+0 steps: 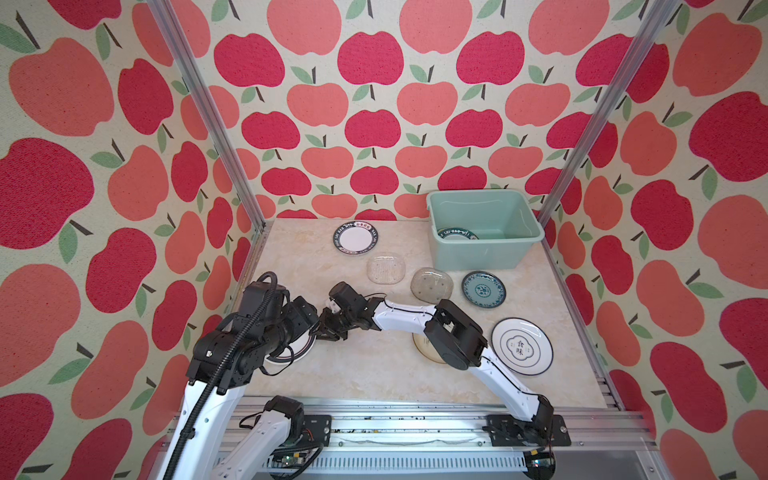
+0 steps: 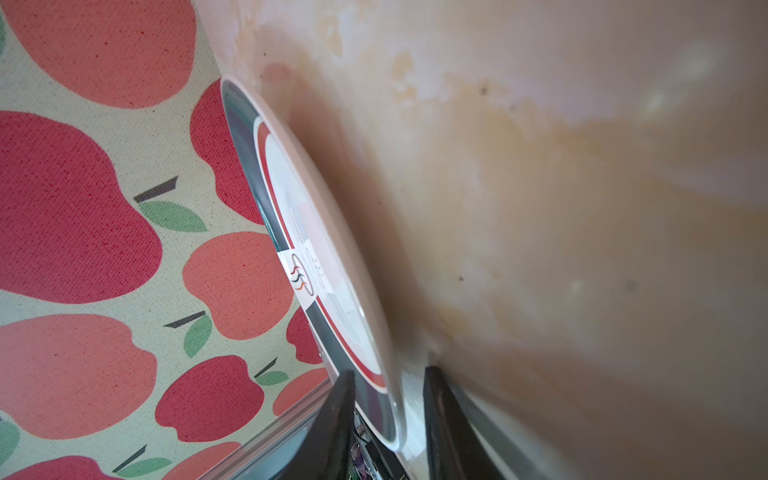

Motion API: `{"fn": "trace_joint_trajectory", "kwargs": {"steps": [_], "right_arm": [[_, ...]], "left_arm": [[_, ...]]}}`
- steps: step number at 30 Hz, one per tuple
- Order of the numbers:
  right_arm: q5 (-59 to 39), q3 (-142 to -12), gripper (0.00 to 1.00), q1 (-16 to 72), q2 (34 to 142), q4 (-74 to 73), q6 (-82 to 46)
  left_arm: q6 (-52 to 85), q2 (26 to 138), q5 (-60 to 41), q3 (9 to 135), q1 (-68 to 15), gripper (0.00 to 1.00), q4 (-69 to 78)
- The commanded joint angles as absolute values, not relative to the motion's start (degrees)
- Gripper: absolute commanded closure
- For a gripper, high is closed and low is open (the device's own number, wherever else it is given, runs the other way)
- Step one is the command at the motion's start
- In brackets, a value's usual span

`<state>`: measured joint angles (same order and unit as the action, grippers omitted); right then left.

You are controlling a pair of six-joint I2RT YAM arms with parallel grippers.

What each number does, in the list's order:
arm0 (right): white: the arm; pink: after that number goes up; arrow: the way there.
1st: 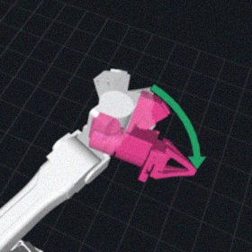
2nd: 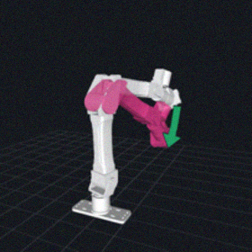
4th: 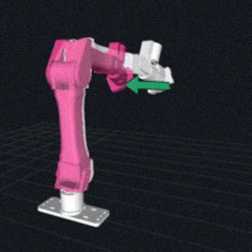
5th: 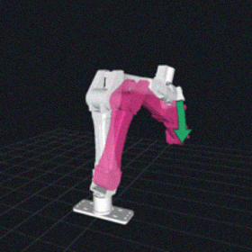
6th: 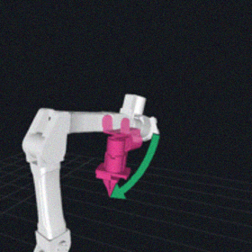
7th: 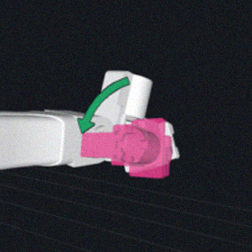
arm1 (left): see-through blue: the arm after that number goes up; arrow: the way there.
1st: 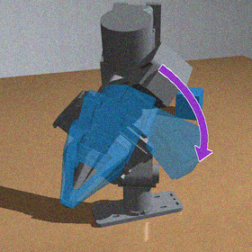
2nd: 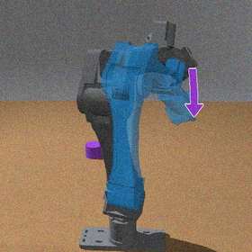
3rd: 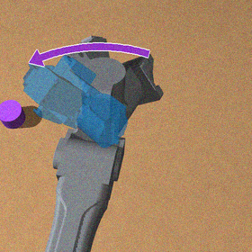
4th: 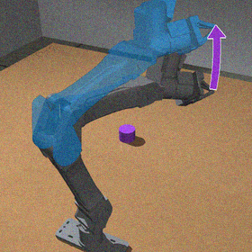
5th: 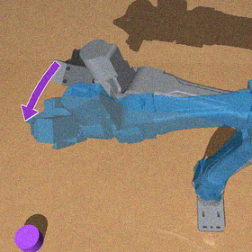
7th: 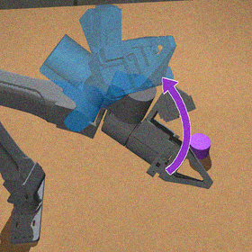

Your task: Place the plates into the plastic bin on the countertop

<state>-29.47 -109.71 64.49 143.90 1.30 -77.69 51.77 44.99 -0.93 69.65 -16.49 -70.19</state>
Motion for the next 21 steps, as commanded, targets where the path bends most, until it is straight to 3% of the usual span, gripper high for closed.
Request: {"fn": "trace_joint_trajectory", "kwargs": {"steps": [1,21], "right_arm": [[-30.4,-111.5,0.73,64.9,145.6,2.0,-78.1],[-26.6,-105.1,0.95,63.3,137.7,7.5,-72.8]], "left_arm": [[51.1,44.5,-1.7,71.4,-16.2,0.13,-72.3],[50.8,44.8,-1.8,72.0,-16.2,0.13,-71.8]]}}
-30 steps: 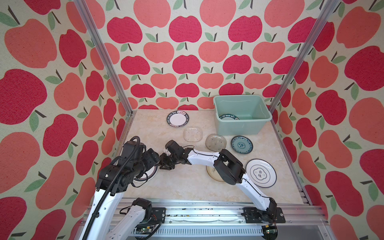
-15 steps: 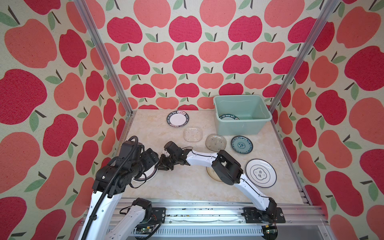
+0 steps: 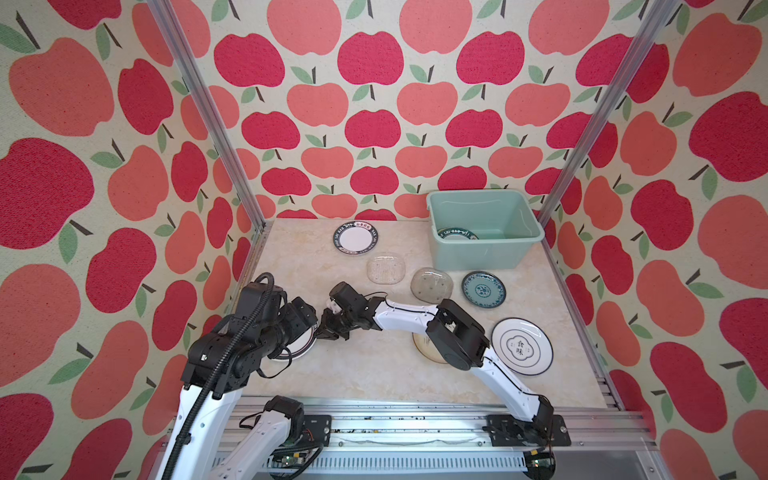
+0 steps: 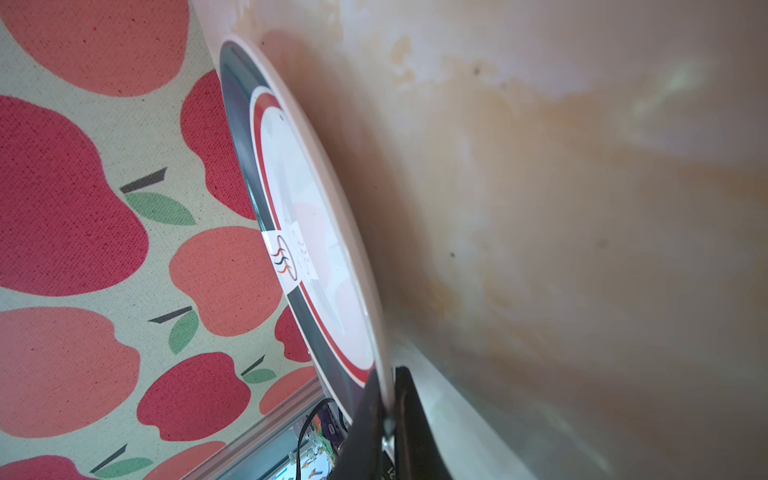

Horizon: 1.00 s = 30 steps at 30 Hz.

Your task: Place the plates into the plastic bin on the countertop

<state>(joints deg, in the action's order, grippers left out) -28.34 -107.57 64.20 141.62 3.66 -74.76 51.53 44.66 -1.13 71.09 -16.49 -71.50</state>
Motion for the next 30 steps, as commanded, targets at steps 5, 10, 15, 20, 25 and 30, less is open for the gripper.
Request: {"fn": "trace_joint_trajectory", "kwargs": {"steps": [5,10,15,20,25,30], "right_arm": [[-26.7,-98.3,0.95,60.6,132.2,9.3,-70.9],[-28.3,-93.1,0.95,55.5,126.3,15.3,-64.9],[-29.6,-92.9,0.95,51.5,124.0,28.9,-53.4],[-29.6,-92.2,0.95,49.0,122.9,38.5,-45.7],[-29.6,-89.6,0.94,47.9,121.2,39.2,-43.8],[-30.0,-88.1,0.92,47.3,121.2,38.6,-43.9]], "left_arm": [[50.5,45.3,-1.9,70.5,-16.2,0.13,-70.3],[50.1,46.8,-2.5,68.7,-16.1,0.14,-68.8],[49.1,50.5,-3.0,67.8,-15.5,0.17,-68.9],[47.1,54.1,-3.1,66.9,-14.8,0.17,-68.0],[46.8,54.8,-5.0,62.9,-13.4,0.16,-62.9],[45.8,55.8,-7.7,58.9,-12.5,0.16,-57.4]]}}
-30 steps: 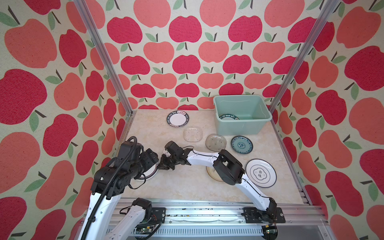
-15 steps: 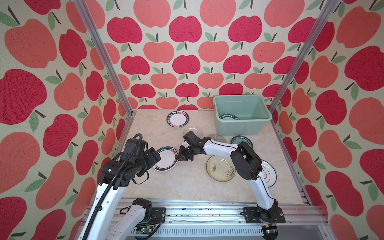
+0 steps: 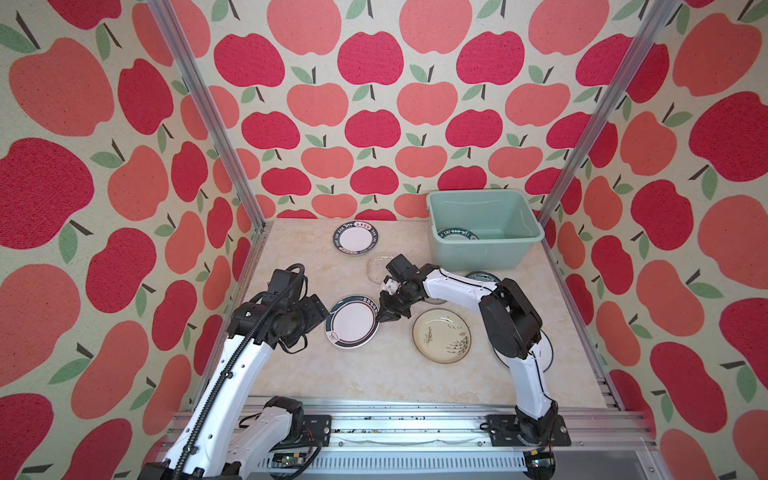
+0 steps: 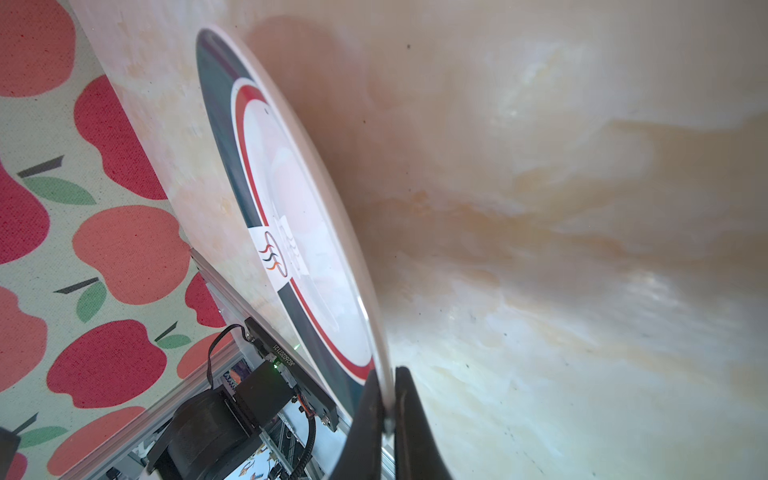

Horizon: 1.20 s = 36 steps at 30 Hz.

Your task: Place the plates into the plastic bin on the countertop

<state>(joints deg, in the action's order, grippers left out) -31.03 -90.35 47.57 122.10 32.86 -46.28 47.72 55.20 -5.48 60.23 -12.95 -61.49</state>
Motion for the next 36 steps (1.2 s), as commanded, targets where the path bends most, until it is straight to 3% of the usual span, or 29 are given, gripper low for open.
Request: {"fn": "trace_joint_trajectory", "kwargs": {"steps": [1,15,22,28,36], "right_arm": [[-30.1,-87.8,0.91,47.3,121.4,38.3,-44.1],[-29.9,-87.4,0.8,45.7,122.8,37.5,-46.0],[-29.1,-87.1,0.56,45.0,121.7,36.3,-45.9],[-30.8,-86.4,0.42,44.6,121.8,31.6,-46.3],[-34.2,-83.4,0.4,44.0,122.7,21.5,-52.1]], "left_arm": [[45.3,56.3,-8.1,58.4,-12.4,0.16,-56.8],[42.0,61.5,-11.4,53.7,-9.3,0.13,-51.3],[40.4,66.5,-16.5,52.1,-7.6,0.11,-45.1],[38.4,72.5,-22.3,49.7,-5.6,0.09,-39.5],[37.7,77.3,-28.4,46.3,-4.3,0.01,-31.5]]}}
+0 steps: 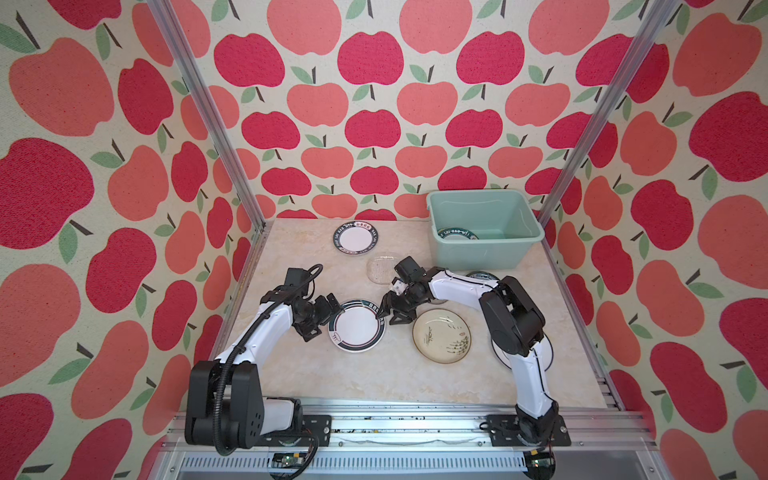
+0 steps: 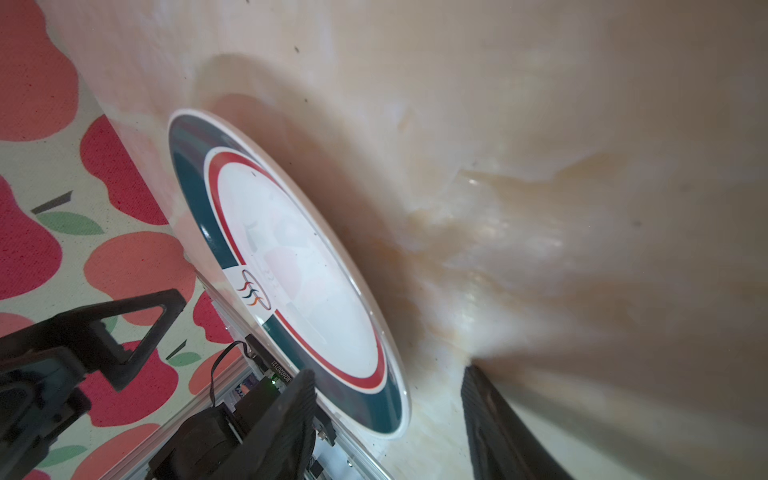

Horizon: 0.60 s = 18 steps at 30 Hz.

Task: Place the plates into the plastic bin on the countertop
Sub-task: 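Push the plate edge up with the left gripper while the right gripper pinches the rim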

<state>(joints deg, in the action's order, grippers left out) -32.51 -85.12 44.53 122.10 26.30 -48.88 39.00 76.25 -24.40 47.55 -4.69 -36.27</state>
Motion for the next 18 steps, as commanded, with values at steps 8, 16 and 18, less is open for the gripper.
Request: {"fn": "trace_joint_trajectory", "kwargs": {"steps": [8,16,18], "right_arm": [[-36.3,-80.9,0.4,43.8,123.7,11.7,-57.2],[-37.9,-80.2,0.42,43.9,124.2,6.0,-60.1],[-38.4,-80.0,0.43,44.0,124.0,5.2,-60.2]], "left_arm": [[37.0,81.3,-34.3,44.5,-3.3,0.01,-26.3],[36.9,84.3,-37.5,44.6,-2.8,0.03,-23.9],[37.1,84.8,-38.0,44.4,-2.9,0.04,-23.3]]}}
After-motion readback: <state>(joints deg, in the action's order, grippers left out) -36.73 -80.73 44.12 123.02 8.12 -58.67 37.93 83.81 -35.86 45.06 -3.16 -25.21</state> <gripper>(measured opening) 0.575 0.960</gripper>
